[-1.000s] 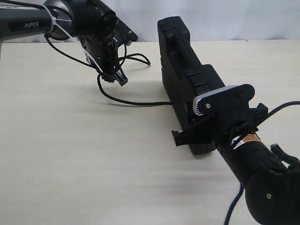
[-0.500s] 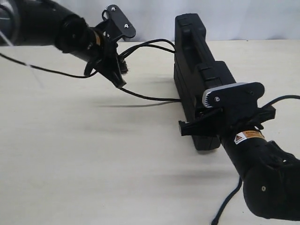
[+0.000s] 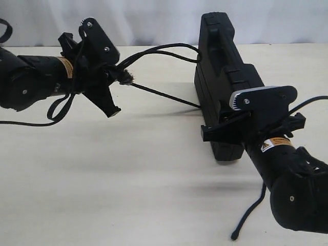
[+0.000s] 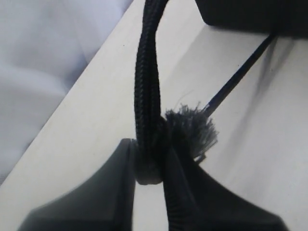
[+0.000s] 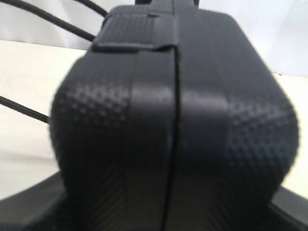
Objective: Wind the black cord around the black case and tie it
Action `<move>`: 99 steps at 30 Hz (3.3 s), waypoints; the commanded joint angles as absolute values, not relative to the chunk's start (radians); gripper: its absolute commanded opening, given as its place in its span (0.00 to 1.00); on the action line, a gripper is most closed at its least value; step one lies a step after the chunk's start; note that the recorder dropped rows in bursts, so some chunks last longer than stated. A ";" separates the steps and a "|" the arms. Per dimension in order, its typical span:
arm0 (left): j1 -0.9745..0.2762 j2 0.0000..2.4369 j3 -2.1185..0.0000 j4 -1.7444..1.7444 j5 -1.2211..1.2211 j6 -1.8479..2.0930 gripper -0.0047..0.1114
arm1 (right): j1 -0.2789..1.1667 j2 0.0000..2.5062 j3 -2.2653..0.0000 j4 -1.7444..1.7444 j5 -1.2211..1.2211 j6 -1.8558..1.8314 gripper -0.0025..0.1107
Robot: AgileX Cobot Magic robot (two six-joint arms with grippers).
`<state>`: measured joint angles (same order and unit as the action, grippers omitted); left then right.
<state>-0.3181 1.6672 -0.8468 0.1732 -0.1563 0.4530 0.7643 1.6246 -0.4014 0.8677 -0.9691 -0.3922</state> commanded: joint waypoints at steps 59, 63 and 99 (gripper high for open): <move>-0.315 1.825 -0.901 0.930 -0.328 -0.240 0.04 | 0.758 1.651 -0.406 0.481 -0.767 -0.711 0.06; -0.315 1.832 -0.903 0.930 -0.350 -0.239 0.04 | 0.758 1.651 -0.406 0.593 -0.795 -0.780 0.06; -0.315 1.832 -0.934 0.846 -0.449 -0.233 0.04 | 0.886 1.390 -0.406 0.806 -0.521 -0.782 0.66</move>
<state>-0.3146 1.8323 -0.9260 0.8600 -0.4300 -0.2316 0.8831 1.4699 -0.4086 0.7715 -0.5987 -0.7538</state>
